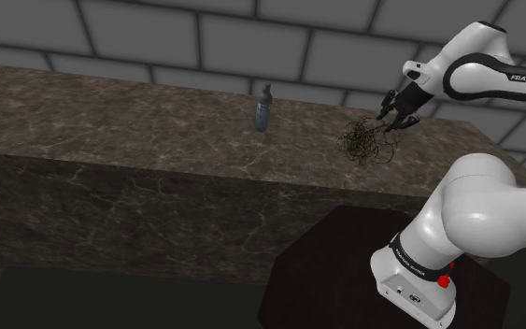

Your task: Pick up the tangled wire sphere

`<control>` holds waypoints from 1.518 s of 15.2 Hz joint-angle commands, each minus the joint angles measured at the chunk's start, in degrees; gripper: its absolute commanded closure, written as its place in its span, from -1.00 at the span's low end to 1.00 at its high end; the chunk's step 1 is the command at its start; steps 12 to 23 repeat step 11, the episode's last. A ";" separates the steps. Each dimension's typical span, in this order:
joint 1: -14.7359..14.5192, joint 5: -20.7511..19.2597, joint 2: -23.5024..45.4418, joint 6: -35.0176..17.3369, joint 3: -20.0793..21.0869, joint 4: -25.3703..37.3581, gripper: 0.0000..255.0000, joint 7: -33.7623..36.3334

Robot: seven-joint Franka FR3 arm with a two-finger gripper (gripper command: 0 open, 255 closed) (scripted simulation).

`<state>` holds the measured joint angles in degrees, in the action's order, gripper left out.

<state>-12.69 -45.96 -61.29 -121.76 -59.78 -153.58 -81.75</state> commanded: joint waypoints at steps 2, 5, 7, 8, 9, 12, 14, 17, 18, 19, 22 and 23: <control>0.01 1.61 -0.76 2.20 2.09 1.29 1.00 -0.12; -0.20 3.18 -1.27 4.34 4.03 2.76 1.00 -0.19; -0.38 4.19 -1.52 5.73 5.25 3.80 1.00 -0.23; -0.48 4.68 -1.62 6.42 5.84 4.34 1.00 -0.25; -0.60 5.17 -1.71 7.09 6.42 4.90 1.00 -0.26; -0.62 5.23 -1.72 7.20 6.51 4.98 1.00 -0.26; -0.62 5.23 -1.72 7.20 6.51 4.98 1.00 -0.26; -0.62 5.23 -1.72 7.20 6.51 4.98 1.00 -0.26; -0.62 5.23 -1.72 7.20 6.51 4.98 1.00 -0.26; -0.62 5.23 -1.72 7.20 6.51 4.98 1.00 -0.26; -0.62 5.23 -1.72 7.20 6.51 4.98 1.00 -0.26; -0.62 5.23 -1.72 7.20 6.51 4.98 1.00 -0.26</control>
